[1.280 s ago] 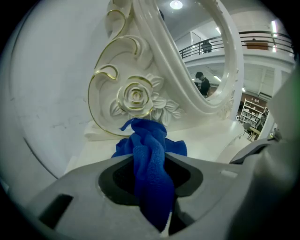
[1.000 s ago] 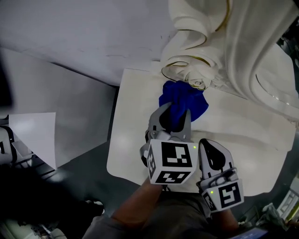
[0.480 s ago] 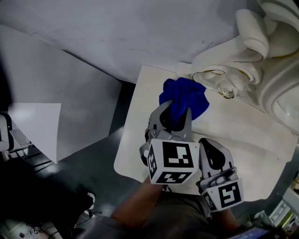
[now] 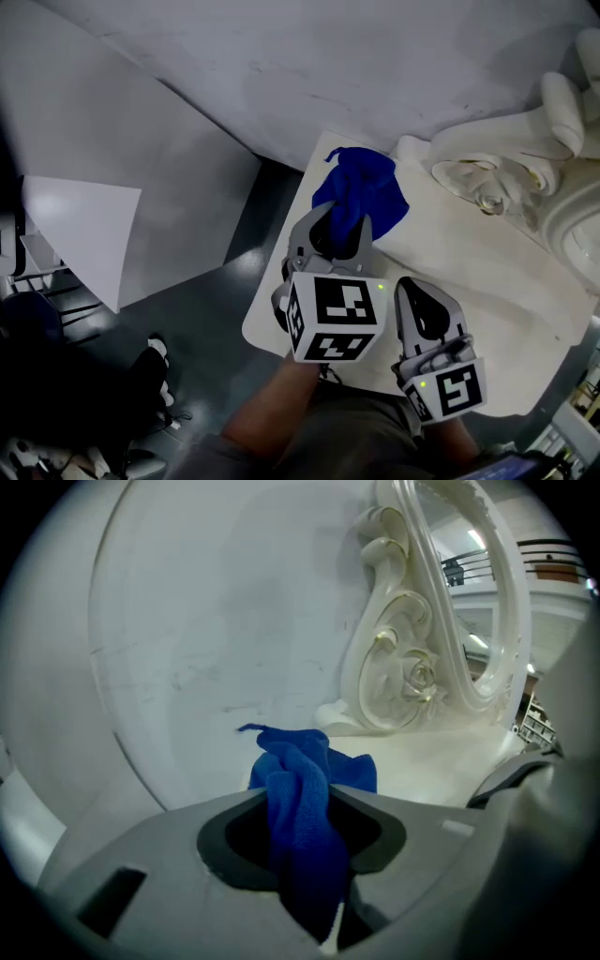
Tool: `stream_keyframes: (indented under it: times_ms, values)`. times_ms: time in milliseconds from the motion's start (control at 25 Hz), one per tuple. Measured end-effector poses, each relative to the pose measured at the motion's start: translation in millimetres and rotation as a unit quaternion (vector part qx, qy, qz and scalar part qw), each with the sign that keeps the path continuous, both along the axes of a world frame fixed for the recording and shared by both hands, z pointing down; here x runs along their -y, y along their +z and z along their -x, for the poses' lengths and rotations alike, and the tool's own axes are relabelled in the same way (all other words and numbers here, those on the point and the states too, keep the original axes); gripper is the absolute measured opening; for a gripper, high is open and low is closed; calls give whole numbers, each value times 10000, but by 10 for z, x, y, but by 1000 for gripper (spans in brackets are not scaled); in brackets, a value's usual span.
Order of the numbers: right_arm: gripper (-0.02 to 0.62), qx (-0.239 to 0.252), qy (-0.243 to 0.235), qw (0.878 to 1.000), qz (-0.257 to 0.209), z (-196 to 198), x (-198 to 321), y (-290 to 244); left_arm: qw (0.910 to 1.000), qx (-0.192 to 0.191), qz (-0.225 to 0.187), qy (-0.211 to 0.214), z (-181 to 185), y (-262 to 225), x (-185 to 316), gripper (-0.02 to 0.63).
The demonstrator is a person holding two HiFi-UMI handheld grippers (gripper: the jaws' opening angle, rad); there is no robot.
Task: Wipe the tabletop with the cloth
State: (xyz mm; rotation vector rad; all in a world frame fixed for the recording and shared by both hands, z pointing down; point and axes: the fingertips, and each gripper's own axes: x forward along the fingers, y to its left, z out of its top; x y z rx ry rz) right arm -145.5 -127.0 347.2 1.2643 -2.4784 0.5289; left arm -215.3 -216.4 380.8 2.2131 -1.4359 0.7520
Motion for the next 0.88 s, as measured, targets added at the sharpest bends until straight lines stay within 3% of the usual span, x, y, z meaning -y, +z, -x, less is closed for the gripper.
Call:
stream_keyframes:
  times_ms: [160,520,720,880]
  values:
    - [15,-9,-246,9997,-87,149,6,-62,9988,118,-50,-482,424,-58,-6,149]
    - [15,61,-672,9965,-485,406,-53,-503,9882,558,-568,-1310,1278,-708,-140,149]
    - [15,100,-685,9959,-582,397,-86,-627,9828,685,-736,-1551,1489,-849,-223,149]
    - [15,93,-583,9965,-585,315,-131,-636,9838,719,-641,-1513,1478,-762,-311,150]
